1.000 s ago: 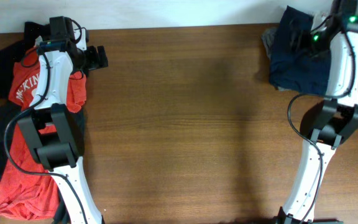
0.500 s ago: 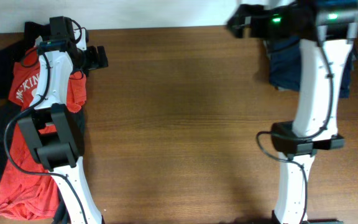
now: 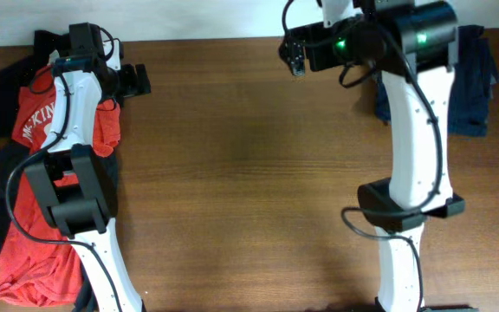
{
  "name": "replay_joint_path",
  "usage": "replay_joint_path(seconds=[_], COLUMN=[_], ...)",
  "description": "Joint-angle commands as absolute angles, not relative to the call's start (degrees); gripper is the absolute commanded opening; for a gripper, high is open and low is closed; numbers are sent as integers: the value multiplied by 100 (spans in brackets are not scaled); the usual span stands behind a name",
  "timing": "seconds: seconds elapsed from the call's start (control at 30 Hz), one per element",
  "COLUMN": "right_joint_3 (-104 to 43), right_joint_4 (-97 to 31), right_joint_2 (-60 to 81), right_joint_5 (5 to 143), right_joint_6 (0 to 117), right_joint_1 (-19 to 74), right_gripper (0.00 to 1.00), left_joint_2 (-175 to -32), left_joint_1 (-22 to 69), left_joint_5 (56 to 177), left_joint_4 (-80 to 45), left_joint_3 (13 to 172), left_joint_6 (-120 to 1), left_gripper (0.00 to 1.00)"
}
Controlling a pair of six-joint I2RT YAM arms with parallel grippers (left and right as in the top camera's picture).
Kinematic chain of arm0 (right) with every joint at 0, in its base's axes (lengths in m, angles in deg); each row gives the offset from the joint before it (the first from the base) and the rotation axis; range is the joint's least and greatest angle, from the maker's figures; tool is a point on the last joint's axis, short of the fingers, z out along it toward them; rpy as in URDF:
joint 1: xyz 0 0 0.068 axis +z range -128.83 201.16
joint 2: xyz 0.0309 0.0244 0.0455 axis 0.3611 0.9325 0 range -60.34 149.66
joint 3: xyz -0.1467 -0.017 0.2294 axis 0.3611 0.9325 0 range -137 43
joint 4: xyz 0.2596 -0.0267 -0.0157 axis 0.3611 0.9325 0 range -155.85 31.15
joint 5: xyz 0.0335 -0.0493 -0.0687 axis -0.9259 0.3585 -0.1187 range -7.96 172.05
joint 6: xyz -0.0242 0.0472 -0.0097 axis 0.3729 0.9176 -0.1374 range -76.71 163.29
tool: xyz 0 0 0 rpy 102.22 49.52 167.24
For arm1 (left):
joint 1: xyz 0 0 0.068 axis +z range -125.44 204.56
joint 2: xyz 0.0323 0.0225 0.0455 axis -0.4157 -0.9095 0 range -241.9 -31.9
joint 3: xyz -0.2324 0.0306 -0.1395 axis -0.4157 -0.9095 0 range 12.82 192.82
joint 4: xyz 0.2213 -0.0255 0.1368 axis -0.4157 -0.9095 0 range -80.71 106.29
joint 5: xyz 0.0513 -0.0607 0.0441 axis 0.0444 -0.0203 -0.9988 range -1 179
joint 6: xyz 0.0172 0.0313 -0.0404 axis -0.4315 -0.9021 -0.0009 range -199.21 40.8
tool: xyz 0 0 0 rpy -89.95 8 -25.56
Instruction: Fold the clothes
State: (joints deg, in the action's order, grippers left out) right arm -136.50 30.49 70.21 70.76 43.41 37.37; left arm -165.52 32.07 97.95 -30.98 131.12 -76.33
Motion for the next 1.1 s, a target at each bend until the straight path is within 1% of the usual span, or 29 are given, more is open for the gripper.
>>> replay_joint_path(seconds=[0.0, 0.07, 0.17, 0.3, 0.37, 0.4, 0.53, 0.6, 0.63, 0.67, 0.7, 0.77, 0.8, 0.93, 1.07], right_joint_3=[-13510, -13058, -11928, -8973, -7517, -7172, -4321, -2912, -1775, -1554, -650, 585, 1176, 2537, 3300], right_joint_4=[2509, 1893, 907, -923, -1642, -1790, -2839, -3535, -4221, -4354, -4883, -5432, -5609, -5777, -5777], right_joint_2=[6151, 5753, 5025, 3300, 2490, 2293, 645, -216, -905, -1040, -1620, -2529, -2997, -4247, -5025], right_joint_5=[8717, 8678, 8614, 8044, 7727, 7664, 7224, 6855, 6706, 6695, 6704, 6702, 6706, 6730, 6870], right_joint_6=[3917, 3917, 3912, 3886, 3617, 3552, 3453, 3475, 3477, 3477, 3523, 3742, 3934, 4076, 4079], right_joint_1=[3991, 3862, 3632, 3156, 2918, 2859, 2220, 1914, 1746, 1720, 1639, 1490, 1403, 1221, 1167], right_gripper=[99, 99, 99, 99, 99, 99, 99, 99, 99, 99, 99, 99, 99, 99, 99], left_joint_2=[-16605, -16605, -16605, -16605, -16605, -16605, -16605, -16605, -16605, -16605, -16605, -16605, -16605, -16605, -16605], left_joint_1=[3223, 3223, 3223, 3223, 3223, 3223, 3223, 3223, 3223, 3223, 3223, 3223, 3223, 3223, 3223], left_joint_5=[9771, 9771, 9773, 9773, 9771, 9771, 9773, 9771, 9771, 9773, 9771, 9771, 9773, 9771, 9771], left_joint_4=[-3089, -3089, -3089, -3089, -3089, -3089, -3089, -3089, -3089, -3089, -3089, -3089, -3089, -3089, -3089], left_joint_3=[13094, 13094, 13094, 13094, 13094, 13094, 13094, 13094, 13094, 13094, 13094, 13094, 13094, 13094, 13094], left_joint_6=[-7620, -7620, -7620, -7618, -7620, -7620, -7620, -7620, -7620, -7620, -7620, -7620, -7620, -7620, -7620], left_gripper=[99, 99, 99, 99, 99, 99, 99, 99, 99, 99, 99, 99, 99, 99, 99])
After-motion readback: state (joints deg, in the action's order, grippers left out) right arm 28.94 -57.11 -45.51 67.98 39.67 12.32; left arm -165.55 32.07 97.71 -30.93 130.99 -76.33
